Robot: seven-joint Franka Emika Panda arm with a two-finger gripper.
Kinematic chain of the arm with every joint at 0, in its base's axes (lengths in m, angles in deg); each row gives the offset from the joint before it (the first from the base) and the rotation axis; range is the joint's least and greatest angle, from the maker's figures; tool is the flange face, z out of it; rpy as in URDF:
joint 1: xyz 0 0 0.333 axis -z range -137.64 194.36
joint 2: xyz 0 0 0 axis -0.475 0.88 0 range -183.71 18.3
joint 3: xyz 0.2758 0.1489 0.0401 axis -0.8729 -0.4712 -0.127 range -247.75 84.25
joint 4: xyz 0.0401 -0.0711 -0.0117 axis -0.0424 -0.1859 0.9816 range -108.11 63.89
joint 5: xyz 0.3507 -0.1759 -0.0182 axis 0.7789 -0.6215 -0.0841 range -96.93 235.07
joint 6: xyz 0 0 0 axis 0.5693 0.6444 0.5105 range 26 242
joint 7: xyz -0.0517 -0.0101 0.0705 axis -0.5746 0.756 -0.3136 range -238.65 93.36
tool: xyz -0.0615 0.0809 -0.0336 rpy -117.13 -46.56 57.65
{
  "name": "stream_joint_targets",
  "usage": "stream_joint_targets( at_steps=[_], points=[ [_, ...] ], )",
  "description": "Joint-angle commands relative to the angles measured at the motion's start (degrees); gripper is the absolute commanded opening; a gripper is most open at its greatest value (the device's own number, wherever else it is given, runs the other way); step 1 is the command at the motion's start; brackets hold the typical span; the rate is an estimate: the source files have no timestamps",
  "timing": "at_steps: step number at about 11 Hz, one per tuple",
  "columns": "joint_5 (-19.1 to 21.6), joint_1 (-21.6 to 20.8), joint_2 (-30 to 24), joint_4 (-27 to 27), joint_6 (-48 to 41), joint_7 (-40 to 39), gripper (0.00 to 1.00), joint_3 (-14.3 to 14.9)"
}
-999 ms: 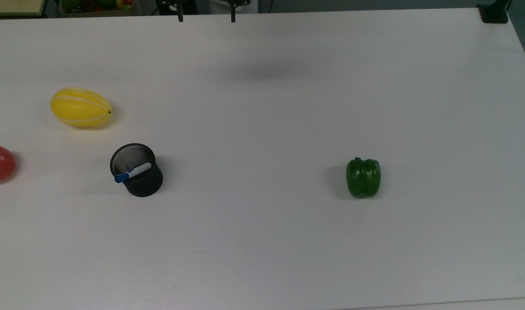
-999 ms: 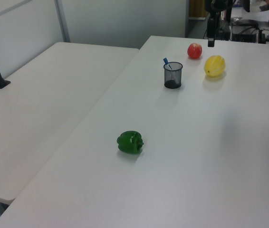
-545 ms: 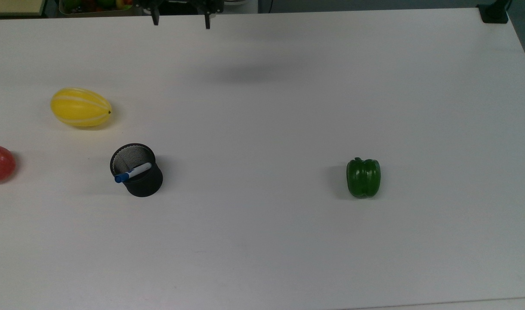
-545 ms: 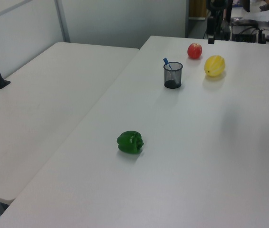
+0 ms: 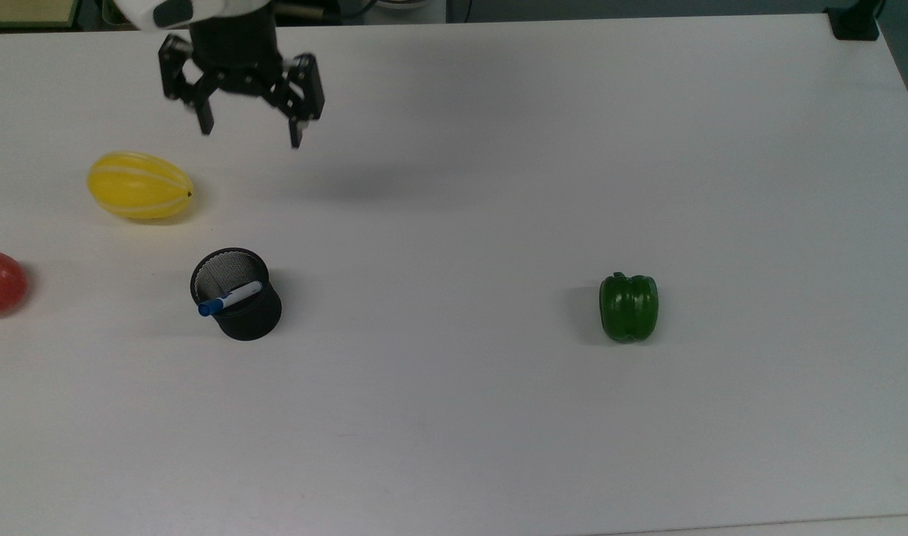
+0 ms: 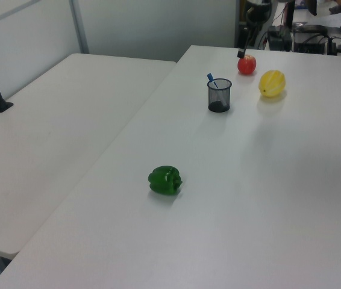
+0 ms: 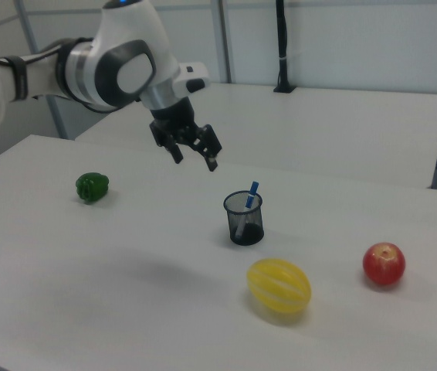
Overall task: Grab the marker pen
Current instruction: 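Move the open gripper over the black mesh pen cup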
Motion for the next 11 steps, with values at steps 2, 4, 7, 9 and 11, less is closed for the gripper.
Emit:
stream_joint_targets(
  at_steps=[2, 4, 7, 9, 11],
  points=[
    [-0.23, 1.90, 7.09, 0.66, 16.17, 0.69, 1.00, 0.26],
    [-0.23, 2.60, 10.60, 0.66, 22.76, 0.78, 1.00, 0.26],
    [-0.23, 3.39, 14.57, 0.66, 30.60, 0.78, 1.00, 0.26],
    [-0.23, 3.57, 16.50, 0.66, 35.42, 0.78, 0.97, 0.26],
    [-0.23, 3.66, 17.74, 0.57, 38.43, 0.78, 0.88, 0.26]
  ],
)
